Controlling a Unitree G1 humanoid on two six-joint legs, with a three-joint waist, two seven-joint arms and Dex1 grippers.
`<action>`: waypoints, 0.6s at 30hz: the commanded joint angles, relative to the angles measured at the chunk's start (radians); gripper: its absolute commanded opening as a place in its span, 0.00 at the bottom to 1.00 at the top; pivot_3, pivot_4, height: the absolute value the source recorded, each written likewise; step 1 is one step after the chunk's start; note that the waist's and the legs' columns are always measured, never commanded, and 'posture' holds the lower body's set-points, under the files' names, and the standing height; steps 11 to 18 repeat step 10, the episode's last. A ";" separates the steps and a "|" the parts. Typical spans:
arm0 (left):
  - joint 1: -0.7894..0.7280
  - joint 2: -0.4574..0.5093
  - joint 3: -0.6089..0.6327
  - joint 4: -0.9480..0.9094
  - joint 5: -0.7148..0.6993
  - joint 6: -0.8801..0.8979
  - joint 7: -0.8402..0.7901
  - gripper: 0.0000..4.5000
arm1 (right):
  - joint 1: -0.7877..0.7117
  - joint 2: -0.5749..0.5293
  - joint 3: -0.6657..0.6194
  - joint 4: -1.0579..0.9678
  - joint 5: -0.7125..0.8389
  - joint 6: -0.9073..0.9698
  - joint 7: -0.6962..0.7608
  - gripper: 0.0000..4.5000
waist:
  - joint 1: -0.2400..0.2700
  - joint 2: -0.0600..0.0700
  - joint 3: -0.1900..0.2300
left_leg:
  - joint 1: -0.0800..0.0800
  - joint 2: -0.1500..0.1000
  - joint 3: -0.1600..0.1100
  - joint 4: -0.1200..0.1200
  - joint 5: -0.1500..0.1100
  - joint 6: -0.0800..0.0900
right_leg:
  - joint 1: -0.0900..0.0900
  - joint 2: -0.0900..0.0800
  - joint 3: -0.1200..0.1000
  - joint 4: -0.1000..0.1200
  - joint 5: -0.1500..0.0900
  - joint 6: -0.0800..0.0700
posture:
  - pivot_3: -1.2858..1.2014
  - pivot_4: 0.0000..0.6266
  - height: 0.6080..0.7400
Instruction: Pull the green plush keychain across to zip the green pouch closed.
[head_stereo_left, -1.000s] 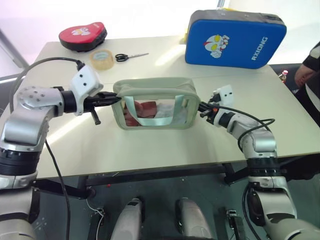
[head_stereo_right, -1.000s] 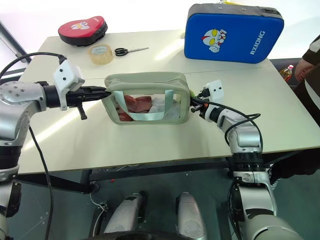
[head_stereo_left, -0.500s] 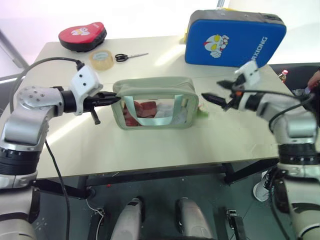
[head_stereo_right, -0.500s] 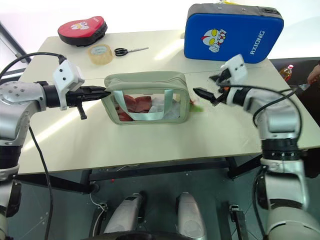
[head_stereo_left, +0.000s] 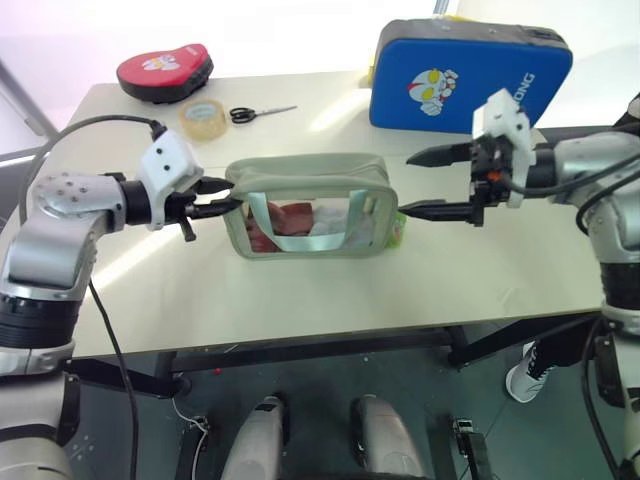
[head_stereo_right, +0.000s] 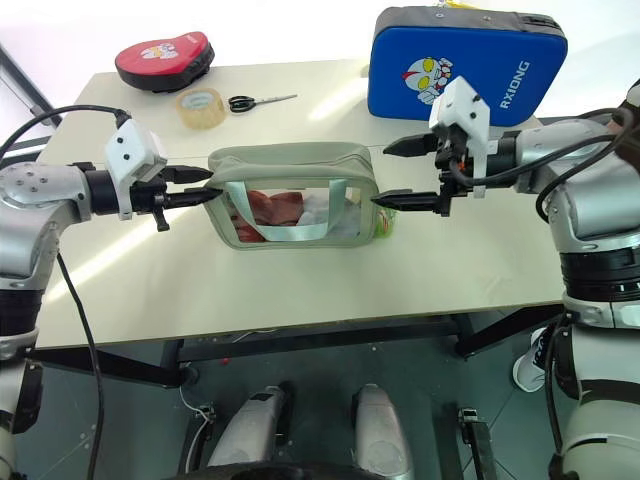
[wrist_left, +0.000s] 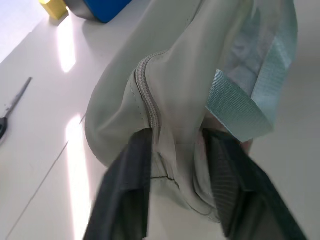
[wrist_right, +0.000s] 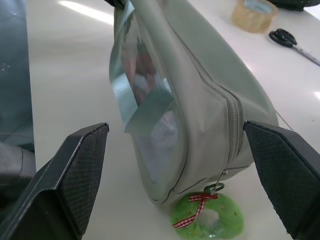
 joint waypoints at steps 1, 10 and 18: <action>-0.028 0.039 0.050 -0.031 -0.028 0.015 -0.012 0.83 | -0.008 -0.006 -0.029 0.024 -0.010 -0.053 0.004 1.00 | 0.000 0.000 0.000 | 0.000 0.000 0.000 0.000 0.000 0.000 | 0.000 0.000 0.000 0.000 0.000 0.000 | 0.52 0.24 1.00; -0.077 0.133 0.118 0.005 -0.074 0.062 -0.031 0.99 | -0.021 -0.012 -0.035 0.064 -0.022 -0.084 0.013 1.00 | -0.002 0.000 0.000 | 0.000 0.000 0.000 0.000 0.000 0.000 | 0.000 0.000 0.000 0.000 0.000 0.000 | 0.52 0.24 1.00; -0.077 0.133 0.118 0.005 -0.074 0.062 -0.031 0.99 | -0.021 -0.012 -0.035 0.064 -0.022 -0.084 0.013 1.00 | -0.002 0.000 0.000 | 0.000 0.000 0.000 0.000 0.000 0.000 | 0.000 0.000 0.000 0.000 0.000 0.000 | 0.52 0.24 1.00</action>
